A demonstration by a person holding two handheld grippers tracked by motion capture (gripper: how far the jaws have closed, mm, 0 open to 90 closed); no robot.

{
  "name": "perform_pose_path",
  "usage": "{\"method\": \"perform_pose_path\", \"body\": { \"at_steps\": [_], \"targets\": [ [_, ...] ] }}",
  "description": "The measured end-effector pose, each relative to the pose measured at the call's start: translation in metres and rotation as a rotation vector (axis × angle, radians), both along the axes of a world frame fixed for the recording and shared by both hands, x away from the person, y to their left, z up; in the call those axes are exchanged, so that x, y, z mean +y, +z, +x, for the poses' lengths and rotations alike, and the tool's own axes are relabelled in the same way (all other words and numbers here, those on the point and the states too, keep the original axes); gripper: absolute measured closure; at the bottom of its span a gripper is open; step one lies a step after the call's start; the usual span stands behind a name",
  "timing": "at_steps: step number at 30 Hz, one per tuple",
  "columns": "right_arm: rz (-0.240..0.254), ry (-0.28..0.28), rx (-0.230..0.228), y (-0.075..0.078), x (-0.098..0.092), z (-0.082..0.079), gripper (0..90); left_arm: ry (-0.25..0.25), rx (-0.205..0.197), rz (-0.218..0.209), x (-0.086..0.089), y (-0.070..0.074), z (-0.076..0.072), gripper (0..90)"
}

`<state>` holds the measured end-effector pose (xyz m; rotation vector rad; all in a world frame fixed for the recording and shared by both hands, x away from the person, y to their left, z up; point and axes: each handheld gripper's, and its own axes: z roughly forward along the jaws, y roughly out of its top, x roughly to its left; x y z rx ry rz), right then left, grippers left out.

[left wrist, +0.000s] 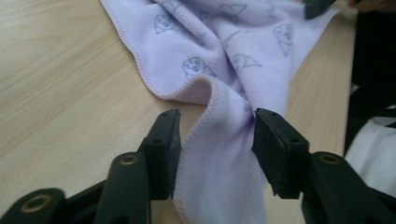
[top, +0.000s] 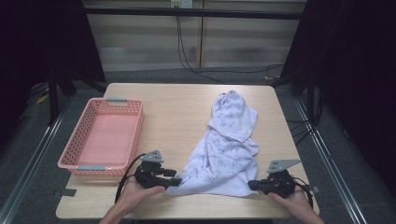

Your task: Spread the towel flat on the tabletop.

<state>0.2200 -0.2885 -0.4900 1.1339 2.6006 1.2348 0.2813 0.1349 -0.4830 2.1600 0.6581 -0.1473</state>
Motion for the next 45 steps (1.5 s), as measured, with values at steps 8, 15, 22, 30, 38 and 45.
{"method": "perform_pose_path", "body": {
  "at_steps": [8,15,22,30,38,45],
  "targets": [
    [0.085,-0.067,-0.026,0.009,-0.018,0.001,88.1,-0.111,0.070,0.074,-0.017,-0.014,-0.006,82.4],
    [0.158,-0.116,-0.077,0.027,-0.032,0.005,88.2,-0.036,0.061,-0.134,0.003,0.013,0.002,86.6],
    [0.239,-0.188,-0.221,0.076,-0.049,0.025,88.4,0.021,-0.010,-0.265,0.018,0.058,0.020,86.8],
    [0.322,-0.240,-0.336,0.139,-0.053,0.066,88.5,0.118,-0.103,-0.398,0.023,0.120,0.055,86.8],
    [0.352,-0.296,-0.440,0.208,-0.051,0.099,88.5,0.184,-0.173,-0.440,0.037,0.171,0.081,86.8],
    [0.365,-0.339,-0.500,0.257,-0.053,0.123,88.6,0.245,-0.254,-0.469,0.045,0.221,0.104,86.8]
  ]
}}
